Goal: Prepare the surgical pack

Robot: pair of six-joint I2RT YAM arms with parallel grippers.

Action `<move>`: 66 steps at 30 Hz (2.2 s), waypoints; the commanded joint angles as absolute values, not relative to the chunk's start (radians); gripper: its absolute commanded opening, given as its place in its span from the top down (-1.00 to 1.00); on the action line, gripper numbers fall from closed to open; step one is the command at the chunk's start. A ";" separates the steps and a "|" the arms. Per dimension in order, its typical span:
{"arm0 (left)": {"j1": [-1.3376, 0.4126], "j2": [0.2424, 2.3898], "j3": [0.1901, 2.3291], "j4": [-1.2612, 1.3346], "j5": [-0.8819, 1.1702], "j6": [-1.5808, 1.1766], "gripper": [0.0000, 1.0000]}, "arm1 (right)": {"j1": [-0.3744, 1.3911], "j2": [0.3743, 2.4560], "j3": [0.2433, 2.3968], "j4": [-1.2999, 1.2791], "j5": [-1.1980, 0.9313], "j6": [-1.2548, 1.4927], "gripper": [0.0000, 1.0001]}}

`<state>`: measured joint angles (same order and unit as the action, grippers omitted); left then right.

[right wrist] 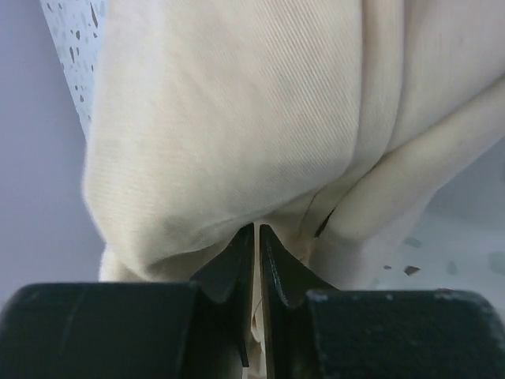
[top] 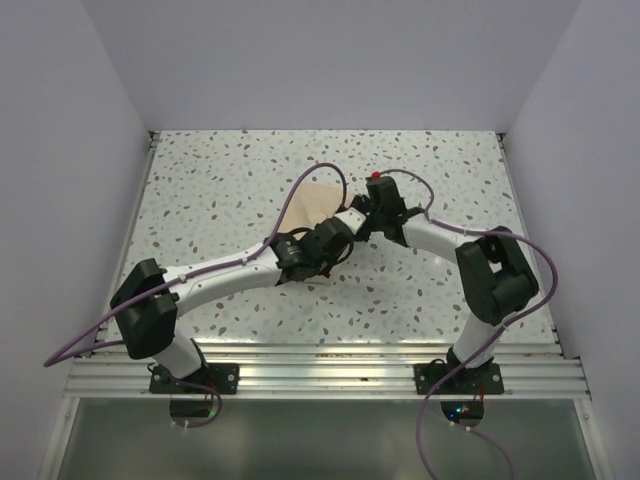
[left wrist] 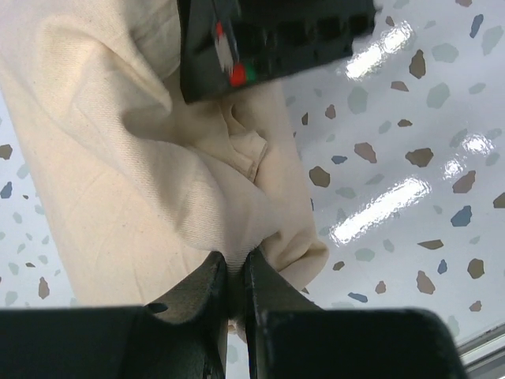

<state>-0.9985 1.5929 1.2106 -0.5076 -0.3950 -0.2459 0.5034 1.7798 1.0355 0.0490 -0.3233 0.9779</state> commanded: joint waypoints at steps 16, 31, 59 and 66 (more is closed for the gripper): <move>-1.014 1.476 1.170 -0.426 -0.353 -0.268 1.00 | 0.387 1.632 1.057 -0.106 -0.382 0.821 1.00; -1.014 1.474 1.178 -0.417 -0.318 -0.247 1.00 | 0.420 1.870 1.103 0.115 -0.336 0.943 1.00; -1.014 1.503 1.207 -0.431 -0.318 -0.261 1.00 | 0.571 1.653 0.871 0.164 -0.451 0.926 1.00; -1.017 1.513 1.226 -0.420 -0.281 -0.262 1.00 | 0.617 1.819 0.818 0.553 -0.379 1.158 1.00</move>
<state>-1.0080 1.5352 1.1481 -0.5102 -0.3241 -0.2516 0.6064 1.7782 0.8482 0.2848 -0.4511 1.0309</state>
